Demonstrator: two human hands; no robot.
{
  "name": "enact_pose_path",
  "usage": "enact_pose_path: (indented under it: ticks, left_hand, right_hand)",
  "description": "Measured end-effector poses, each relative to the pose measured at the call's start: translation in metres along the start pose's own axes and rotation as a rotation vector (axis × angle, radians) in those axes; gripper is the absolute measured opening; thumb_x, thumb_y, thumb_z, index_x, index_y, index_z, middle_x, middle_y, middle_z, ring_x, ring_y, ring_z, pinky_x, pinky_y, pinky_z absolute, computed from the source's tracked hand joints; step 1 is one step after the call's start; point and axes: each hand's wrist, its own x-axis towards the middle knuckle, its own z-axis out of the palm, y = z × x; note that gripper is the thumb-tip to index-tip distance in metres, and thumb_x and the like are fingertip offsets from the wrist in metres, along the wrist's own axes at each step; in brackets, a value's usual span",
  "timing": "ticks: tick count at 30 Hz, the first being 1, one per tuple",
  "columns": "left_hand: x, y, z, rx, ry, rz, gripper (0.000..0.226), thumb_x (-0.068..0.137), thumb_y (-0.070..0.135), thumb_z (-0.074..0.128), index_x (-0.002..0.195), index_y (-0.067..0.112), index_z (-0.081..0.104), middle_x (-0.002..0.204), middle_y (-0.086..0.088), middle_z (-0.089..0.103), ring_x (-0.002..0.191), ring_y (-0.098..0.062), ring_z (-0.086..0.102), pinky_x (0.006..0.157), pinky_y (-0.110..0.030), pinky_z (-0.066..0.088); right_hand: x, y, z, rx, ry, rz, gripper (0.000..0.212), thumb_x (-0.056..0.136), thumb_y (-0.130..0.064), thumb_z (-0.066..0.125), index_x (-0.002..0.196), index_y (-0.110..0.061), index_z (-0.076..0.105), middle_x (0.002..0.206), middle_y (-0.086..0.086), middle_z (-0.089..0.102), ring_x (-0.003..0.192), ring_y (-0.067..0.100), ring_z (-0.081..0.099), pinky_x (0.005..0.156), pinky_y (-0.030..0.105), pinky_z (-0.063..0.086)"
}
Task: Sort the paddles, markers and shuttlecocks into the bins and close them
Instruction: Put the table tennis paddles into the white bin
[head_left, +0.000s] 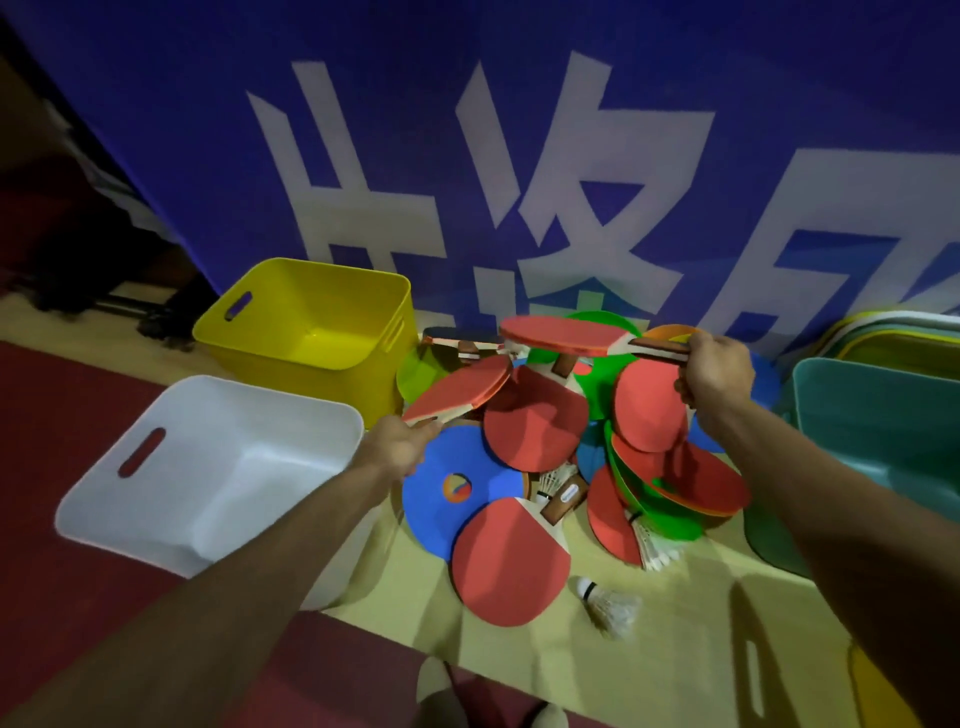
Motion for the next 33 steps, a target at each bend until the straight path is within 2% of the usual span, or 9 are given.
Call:
enact_pose_path:
  ticks: [3, 6, 9, 12, 16, 22, 25, 28, 33]
  left_hand:
    - [-0.001, 0.009, -0.018, 0.055, 0.061, -0.012, 0.046, 0.092, 0.04, 0.056, 0.058, 0.011, 0.048, 0.051, -0.006, 0.046, 0.049, -0.023, 0.042, 0.055, -0.03, 0.035]
    - [-0.003, 0.016, -0.046, 0.076, 0.127, 0.045, 0.043, 0.09, 0.044, 0.055, 0.059, 0.015, 0.046, 0.056, -0.006, 0.048, 0.055, -0.024, 0.043, 0.06, -0.033, 0.036]
    - [-0.006, 0.021, -0.085, 0.059, 0.2, 0.123, 0.038, 0.083, 0.052, 0.053, 0.068, 0.019, 0.042, 0.065, -0.006, 0.051, 0.061, -0.024, 0.044, 0.064, -0.038, 0.037]
    - [-0.006, 0.018, -0.119, 0.052, 0.212, 0.146, 0.031, 0.089, 0.047, 0.055, 0.083, 0.018, 0.045, 0.077, -0.007, 0.058, 0.065, -0.022, 0.048, 0.068, -0.036, 0.041]
    - [-0.004, -0.002, -0.153, 0.061, 0.19, 0.116, 0.034, 0.088, 0.045, 0.058, 0.093, 0.012, 0.05, 0.078, -0.007, 0.061, 0.065, -0.019, 0.05, 0.065, -0.033, 0.041]
    - [0.009, -0.045, -0.212, 0.104, 0.145, 0.073, 0.037, 0.075, 0.047, 0.052, 0.088, 0.013, 0.058, 0.076, -0.011, 0.066, 0.065, -0.022, 0.054, 0.06, -0.031, 0.039]
    - [0.018, -0.073, -0.244, 0.221, 0.201, 0.068, 0.02, 0.083, 0.03, 0.046, 0.073, 0.017, 0.058, 0.071, -0.01, 0.065, 0.068, -0.026, 0.057, 0.059, -0.03, 0.038]
    - [0.032, -0.101, -0.273, 0.402, 0.231, 0.084, 0.028, 0.087, 0.022, 0.043, 0.062, 0.014, 0.054, 0.059, -0.004, 0.06, 0.063, -0.022, 0.055, 0.055, -0.03, 0.032]
    - [0.058, -0.137, -0.296, 0.542, 0.041, 0.088, 0.031, 0.087, 0.029, 0.046, 0.058, 0.019, 0.046, 0.069, -0.004, 0.056, 0.068, -0.023, 0.052, 0.054, -0.03, 0.028]
  right_hand:
    - [-0.004, -0.004, 0.009, 0.228, -0.135, 0.045, 0.029, 0.085, -0.018, 0.039, 0.085, -0.005, 0.065, 0.055, 0.008, 0.047, 0.04, 0.018, 0.047, 0.041, 0.026, 0.038]
    - [-0.012, -0.011, 0.023, 0.408, -0.261, 0.087, 0.02, 0.093, -0.02, 0.04, 0.083, -0.012, 0.055, 0.058, 0.005, 0.044, 0.03, 0.008, 0.043, 0.032, 0.014, 0.03]
    - [-0.029, -0.025, 0.044, 0.508, -0.375, 0.106, 0.023, 0.099, -0.027, 0.042, 0.084, -0.013, 0.053, 0.055, 0.002, 0.05, 0.032, 0.007, 0.05, 0.033, 0.015, 0.037]
    - [-0.053, -0.045, 0.071, 0.573, -0.45, 0.098, 0.025, 0.099, -0.03, 0.044, 0.084, -0.012, 0.054, 0.059, 0.006, 0.055, 0.036, 0.009, 0.055, 0.035, 0.017, 0.043]
    - [-0.087, -0.067, 0.106, 0.554, -0.57, 0.053, 0.027, 0.1, -0.029, 0.045, 0.086, -0.011, 0.059, 0.052, 0.001, 0.061, 0.042, 0.01, 0.062, 0.036, 0.016, 0.044]
    - [-0.131, -0.087, 0.155, 0.5, -0.716, -0.018, 0.024, 0.098, -0.028, 0.05, 0.094, -0.008, 0.061, 0.075, 0.012, 0.065, 0.057, 0.016, 0.07, 0.044, 0.021, 0.052]
    - [-0.156, -0.096, 0.182, 0.494, -0.751, -0.036, 0.022, 0.097, -0.027, 0.052, 0.098, -0.006, 0.057, 0.083, 0.013, 0.068, 0.063, 0.018, 0.071, 0.049, 0.022, 0.055]
    - [-0.178, -0.105, 0.208, 0.449, -0.724, -0.059, 0.026, 0.096, -0.028, 0.053, 0.097, -0.003, 0.058, 0.084, 0.016, 0.068, 0.064, 0.022, 0.07, 0.053, 0.025, 0.057]
    - [-0.207, -0.112, 0.236, 0.351, -0.662, -0.067, 0.022, 0.098, -0.024, 0.049, 0.086, -0.007, 0.058, 0.085, 0.017, 0.063, 0.074, 0.029, 0.066, 0.066, 0.029, 0.059]
